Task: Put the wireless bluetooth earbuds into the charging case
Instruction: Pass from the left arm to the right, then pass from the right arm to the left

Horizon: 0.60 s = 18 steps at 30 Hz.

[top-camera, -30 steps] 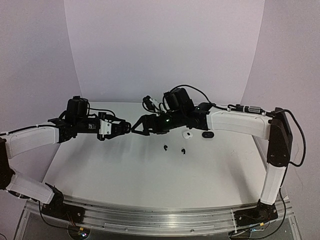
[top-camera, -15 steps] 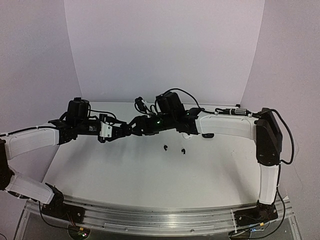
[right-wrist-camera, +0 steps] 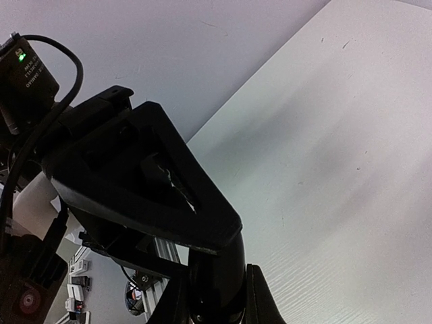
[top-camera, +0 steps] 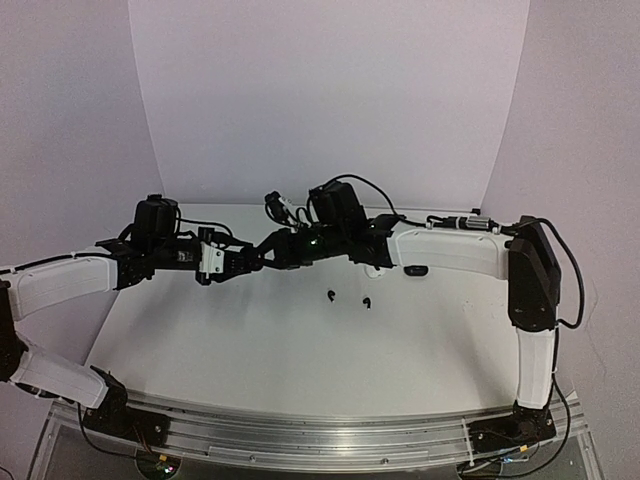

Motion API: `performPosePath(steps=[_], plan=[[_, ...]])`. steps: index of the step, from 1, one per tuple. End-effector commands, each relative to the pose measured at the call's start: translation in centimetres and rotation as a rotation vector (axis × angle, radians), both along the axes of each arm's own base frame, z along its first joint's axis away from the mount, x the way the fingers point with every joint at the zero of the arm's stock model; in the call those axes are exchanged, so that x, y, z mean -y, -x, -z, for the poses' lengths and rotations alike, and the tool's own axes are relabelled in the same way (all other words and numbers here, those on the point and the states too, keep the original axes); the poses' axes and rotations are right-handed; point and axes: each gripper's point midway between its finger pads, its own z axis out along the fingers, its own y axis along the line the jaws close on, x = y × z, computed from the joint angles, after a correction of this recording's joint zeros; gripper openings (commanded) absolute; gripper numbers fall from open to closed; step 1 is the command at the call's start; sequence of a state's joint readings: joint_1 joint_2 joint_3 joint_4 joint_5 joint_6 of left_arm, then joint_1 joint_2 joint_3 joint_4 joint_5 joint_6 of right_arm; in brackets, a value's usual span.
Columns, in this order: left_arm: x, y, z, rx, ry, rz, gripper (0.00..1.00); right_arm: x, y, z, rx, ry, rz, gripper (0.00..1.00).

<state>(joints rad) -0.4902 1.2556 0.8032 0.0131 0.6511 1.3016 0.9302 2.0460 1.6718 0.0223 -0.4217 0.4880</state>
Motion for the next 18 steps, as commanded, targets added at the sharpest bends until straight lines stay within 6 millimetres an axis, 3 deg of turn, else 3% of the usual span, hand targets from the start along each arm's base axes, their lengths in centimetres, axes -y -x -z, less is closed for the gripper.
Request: performPosePath(steps=[1,4,7,12,15,18], plan=[[0.5,-0.5,-3.5,-0.059,0.096,-0.044,0.71,0.0,0.6,-3.9,0.112,-0.075,-0.05,0.0],[0.5,-0.3,-4.6,-0.257,0.141,-0.073,0.92,1.3,1.1,-6.7,0.226,-0.096,-0.058,0.0],[0.4,1.7,-6.3,-0.519,0.199,-0.014,0.99,2.8,1.8,-9.7,0.361,-0.116,-0.064,0.0],[0.9,6.2,-9.8,-0.927,0.302,0.133,0.96,4.9,3.9,-14.1,0.57,-0.165,-0.118,0.0],[0.9,7.7,-12.1,-1.08,0.373,0.193,0.85,5.6,4.9,-16.6,0.66,-0.217,-0.134,0.0],[1.1,8.3,-14.1,-1.032,0.455,0.221,0.75,5.8,5.5,-18.5,0.72,-0.265,-0.125,0.0]])
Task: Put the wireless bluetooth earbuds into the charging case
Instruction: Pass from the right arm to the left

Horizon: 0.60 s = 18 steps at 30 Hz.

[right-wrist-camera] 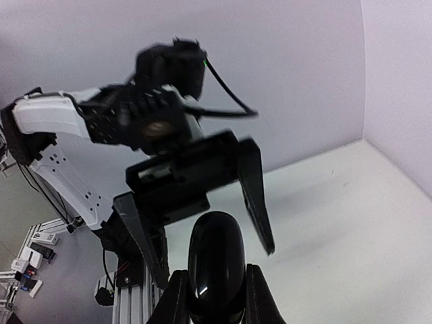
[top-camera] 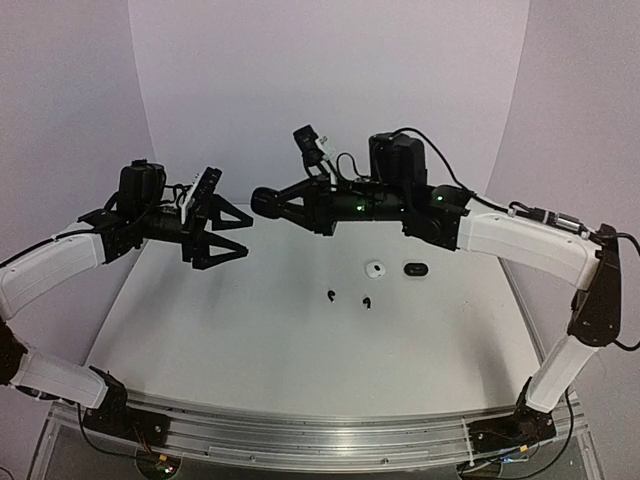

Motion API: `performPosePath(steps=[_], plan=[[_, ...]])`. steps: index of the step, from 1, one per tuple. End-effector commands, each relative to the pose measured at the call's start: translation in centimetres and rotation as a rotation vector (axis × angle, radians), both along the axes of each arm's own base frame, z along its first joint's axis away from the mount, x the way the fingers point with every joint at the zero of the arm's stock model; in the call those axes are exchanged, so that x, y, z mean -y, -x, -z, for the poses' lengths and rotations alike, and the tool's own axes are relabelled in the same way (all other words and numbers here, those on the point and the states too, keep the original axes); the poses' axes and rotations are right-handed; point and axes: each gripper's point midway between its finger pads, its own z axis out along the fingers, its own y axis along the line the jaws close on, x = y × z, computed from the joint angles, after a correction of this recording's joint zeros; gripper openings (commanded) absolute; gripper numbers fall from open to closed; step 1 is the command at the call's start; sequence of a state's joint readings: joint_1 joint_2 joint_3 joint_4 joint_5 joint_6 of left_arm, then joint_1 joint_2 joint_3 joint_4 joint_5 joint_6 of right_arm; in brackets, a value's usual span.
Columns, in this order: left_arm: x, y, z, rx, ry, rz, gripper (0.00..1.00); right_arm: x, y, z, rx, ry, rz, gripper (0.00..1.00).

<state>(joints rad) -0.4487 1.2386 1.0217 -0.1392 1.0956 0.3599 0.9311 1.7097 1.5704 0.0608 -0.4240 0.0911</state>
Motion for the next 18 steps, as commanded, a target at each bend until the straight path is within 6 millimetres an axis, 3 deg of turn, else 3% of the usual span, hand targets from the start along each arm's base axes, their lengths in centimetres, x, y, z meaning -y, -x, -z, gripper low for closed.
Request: performPosePath(steps=[1,4,7,11,14,18], plan=[[0.2,3.2,-5.3,-0.099,0.162,0.066,0.71,0.4,1.8,-4.4,0.209,-0.102,-0.035,0.0],[1.4,2.7,-6.5,-0.111,0.167,0.045,0.64,0.0,2.5,-4.8,0.258,-0.103,-0.038,0.0],[2.0,2.5,-7.1,-0.132,0.171,0.05,0.63,-0.5,3.2,-5.3,0.291,-0.111,-0.045,0.0],[2.3,3.5,-7.4,-0.084,0.187,0.068,0.6,-0.6,3.6,-5.6,0.304,-0.115,-0.049,0.0],[2.4,3.4,-7.5,-0.068,0.192,0.051,0.53,-0.7,4.0,-5.6,0.306,-0.117,-0.06,0.0],[2.4,3.3,-8.2,-0.017,0.203,0.049,0.52,-0.8,4.0,-4.9,0.295,-0.106,-0.065,0.0]])
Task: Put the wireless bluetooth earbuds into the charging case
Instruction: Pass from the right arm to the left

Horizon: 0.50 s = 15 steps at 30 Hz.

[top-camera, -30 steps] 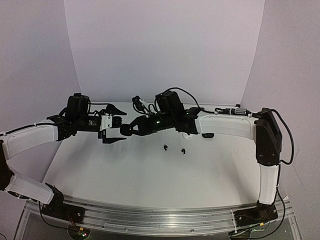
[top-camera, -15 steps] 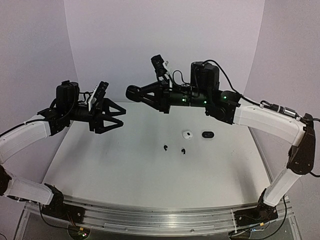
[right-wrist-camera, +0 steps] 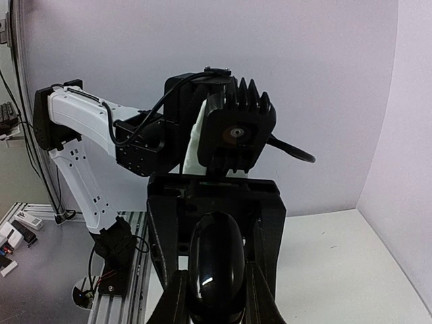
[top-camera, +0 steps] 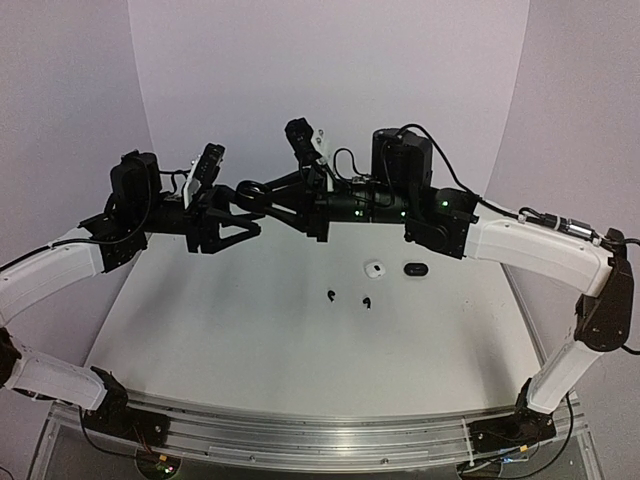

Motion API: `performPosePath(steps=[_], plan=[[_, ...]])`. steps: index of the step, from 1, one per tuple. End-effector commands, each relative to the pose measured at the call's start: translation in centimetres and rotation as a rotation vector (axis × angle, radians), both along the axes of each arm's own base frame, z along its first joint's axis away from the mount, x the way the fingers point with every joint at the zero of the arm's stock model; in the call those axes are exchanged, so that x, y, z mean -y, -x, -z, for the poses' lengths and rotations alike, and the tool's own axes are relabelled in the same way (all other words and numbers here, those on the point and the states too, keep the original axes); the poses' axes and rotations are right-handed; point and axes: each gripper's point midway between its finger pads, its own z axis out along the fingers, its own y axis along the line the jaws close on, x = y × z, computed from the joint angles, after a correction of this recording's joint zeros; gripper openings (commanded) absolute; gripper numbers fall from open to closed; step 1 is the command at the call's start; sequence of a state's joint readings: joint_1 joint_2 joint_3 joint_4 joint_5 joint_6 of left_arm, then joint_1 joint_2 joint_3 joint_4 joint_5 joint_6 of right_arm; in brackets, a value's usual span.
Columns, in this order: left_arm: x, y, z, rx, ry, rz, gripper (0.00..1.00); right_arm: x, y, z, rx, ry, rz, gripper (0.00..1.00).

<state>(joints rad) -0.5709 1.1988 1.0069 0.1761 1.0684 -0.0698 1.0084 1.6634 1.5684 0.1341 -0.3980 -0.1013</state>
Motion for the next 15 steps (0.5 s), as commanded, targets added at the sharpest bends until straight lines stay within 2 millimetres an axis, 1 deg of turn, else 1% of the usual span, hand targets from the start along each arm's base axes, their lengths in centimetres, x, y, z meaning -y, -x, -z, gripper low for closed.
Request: performPosePath(steps=[1,3,6,11,15], plan=[[-0.3,0.2,-3.0,0.124,0.059,-0.022,0.51,0.0,0.1,-1.0,0.035,-0.033,0.0,0.0],[-0.4,0.5,-3.2,0.151,0.064,-0.02,0.49,0.1,0.0,-1.0,0.035,-0.033,0.007,0.0],[-0.6,0.7,-3.0,0.157,0.062,-0.019,0.43,0.2,-0.1,-1.1,0.037,-0.034,0.019,0.0],[-0.8,1.3,-3.7,0.191,0.084,-0.01,0.47,0.0,-0.3,-0.4,0.021,-0.015,0.024,0.0],[-0.8,1.1,-3.9,0.217,0.084,-0.02,0.46,-0.1,-0.3,-0.2,0.018,-0.011,0.022,0.0]])
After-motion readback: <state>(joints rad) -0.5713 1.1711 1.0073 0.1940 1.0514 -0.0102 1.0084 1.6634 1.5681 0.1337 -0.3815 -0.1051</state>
